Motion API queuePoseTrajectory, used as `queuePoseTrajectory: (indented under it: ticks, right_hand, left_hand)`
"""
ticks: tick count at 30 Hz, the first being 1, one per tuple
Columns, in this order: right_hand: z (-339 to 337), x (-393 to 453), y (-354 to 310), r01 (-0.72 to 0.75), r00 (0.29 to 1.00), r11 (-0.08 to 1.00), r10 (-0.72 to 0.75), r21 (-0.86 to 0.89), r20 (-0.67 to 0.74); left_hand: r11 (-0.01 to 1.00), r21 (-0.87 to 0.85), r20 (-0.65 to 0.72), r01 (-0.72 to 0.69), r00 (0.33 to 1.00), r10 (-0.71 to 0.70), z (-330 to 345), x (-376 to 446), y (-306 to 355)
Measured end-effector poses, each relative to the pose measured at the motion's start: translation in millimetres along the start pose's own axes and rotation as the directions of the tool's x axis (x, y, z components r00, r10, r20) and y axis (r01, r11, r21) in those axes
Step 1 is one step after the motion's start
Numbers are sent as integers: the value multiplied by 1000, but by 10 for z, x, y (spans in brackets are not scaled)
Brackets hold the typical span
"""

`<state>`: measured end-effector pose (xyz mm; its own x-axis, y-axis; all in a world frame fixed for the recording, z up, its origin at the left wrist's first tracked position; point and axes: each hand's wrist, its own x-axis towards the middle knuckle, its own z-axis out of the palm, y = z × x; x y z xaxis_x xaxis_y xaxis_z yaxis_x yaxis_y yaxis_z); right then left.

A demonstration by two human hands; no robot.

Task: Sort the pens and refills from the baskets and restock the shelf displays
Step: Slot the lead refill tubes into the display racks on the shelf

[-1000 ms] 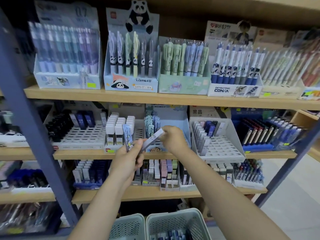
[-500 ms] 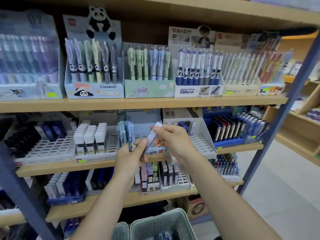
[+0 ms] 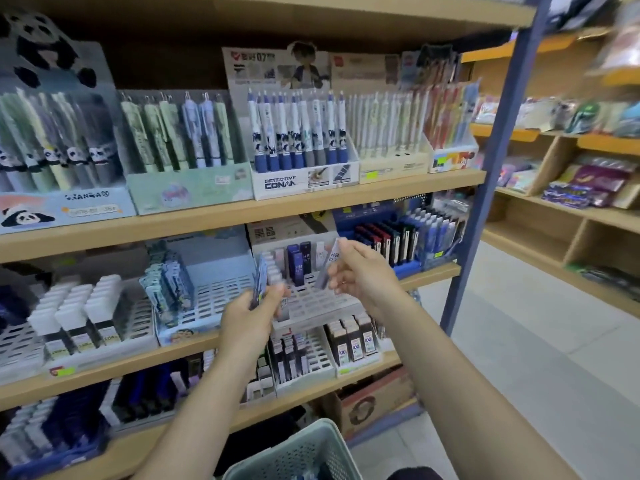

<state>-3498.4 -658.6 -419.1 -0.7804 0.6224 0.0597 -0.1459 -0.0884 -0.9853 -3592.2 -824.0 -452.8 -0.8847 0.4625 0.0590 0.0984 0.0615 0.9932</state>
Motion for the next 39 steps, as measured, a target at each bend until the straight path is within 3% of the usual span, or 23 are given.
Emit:
queuePoseTrajectory:
  ticks: [19,24,31,39]
  right_hand:
    - [-126,770,367,-125,991,989,121,-81,-56]
    - [-49,814,294,-144,988,971,132,-193,-76]
    - [43,902,329,-176,973,967,143,-181,-184]
    - [100,984,456,-102,957,988,67,-111,-283]
  left_hand:
    - [996,-86,134,12,991,0,-13,190,-129]
    - [993,-121,145,12,989,6,19,194,-130]
    - [987,-160,153,11,988,14,17,189,-109]
    - [990,-138,175,8,984,16,-34,196,-137]
